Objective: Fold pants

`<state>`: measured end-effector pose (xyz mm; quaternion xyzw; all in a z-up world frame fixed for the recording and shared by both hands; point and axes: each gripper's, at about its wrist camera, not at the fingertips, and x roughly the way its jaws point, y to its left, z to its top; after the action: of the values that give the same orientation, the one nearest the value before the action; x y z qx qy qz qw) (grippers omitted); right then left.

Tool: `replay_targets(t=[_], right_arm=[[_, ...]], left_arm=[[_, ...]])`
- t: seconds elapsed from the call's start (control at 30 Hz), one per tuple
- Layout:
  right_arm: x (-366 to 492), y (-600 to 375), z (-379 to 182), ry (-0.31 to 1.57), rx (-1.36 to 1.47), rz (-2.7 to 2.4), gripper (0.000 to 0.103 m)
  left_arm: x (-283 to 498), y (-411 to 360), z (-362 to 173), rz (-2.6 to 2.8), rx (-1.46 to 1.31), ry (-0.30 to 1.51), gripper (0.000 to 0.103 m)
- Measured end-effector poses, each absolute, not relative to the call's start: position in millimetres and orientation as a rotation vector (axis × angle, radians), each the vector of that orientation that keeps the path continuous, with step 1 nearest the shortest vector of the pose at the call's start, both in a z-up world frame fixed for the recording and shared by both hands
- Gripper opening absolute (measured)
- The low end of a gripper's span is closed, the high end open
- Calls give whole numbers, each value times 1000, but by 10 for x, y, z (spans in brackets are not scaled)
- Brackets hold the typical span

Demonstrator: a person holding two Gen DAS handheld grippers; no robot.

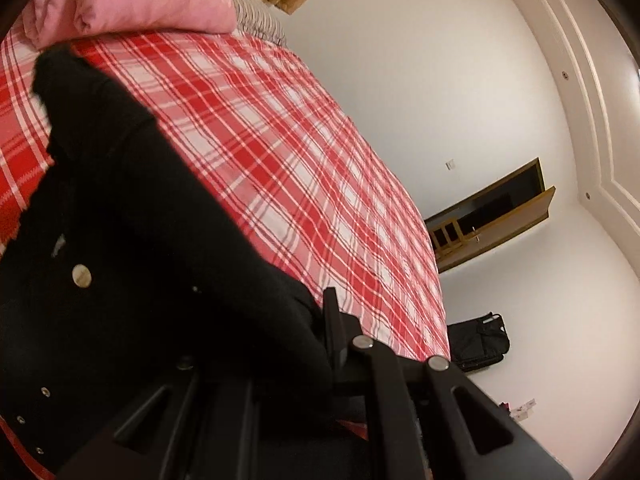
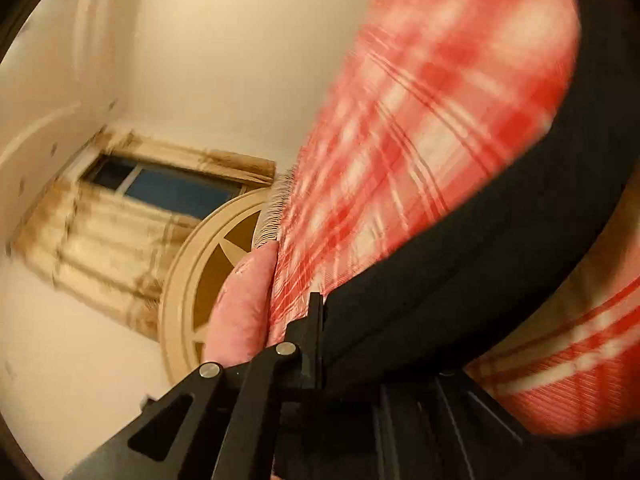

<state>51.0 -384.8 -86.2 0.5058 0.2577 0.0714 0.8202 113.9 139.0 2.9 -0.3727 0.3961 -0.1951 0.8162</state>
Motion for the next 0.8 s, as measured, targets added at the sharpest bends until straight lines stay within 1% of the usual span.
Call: replay_targets(t=[0.1, 0.23, 0.3, 0.47, 0.73, 0.8], right_arm=[[156, -3653, -375, 501, 883, 214, 4], [-425, -3233, -175, 566, 678, 256, 4], [-689, -3105, -265, 610, 638, 265, 4], [-1117, -2869, -811, 746, 595, 271, 4], [-1109, -2752, -1441, 913, 490, 231, 4], [-1125, -2781, -1503, 907, 514, 231, 4]], left_arm=[[1059, 1455, 64, -432, -793, 831, 10], [814, 1591, 119, -460, -741, 819, 10], [712, 1620, 71, -449, -708, 833, 10], [324, 1778, -186, -384, -625, 887, 9], [151, 1887, -894, -257, -567, 994, 10], [155, 1867, -1019, -243, -544, 1001, 15]])
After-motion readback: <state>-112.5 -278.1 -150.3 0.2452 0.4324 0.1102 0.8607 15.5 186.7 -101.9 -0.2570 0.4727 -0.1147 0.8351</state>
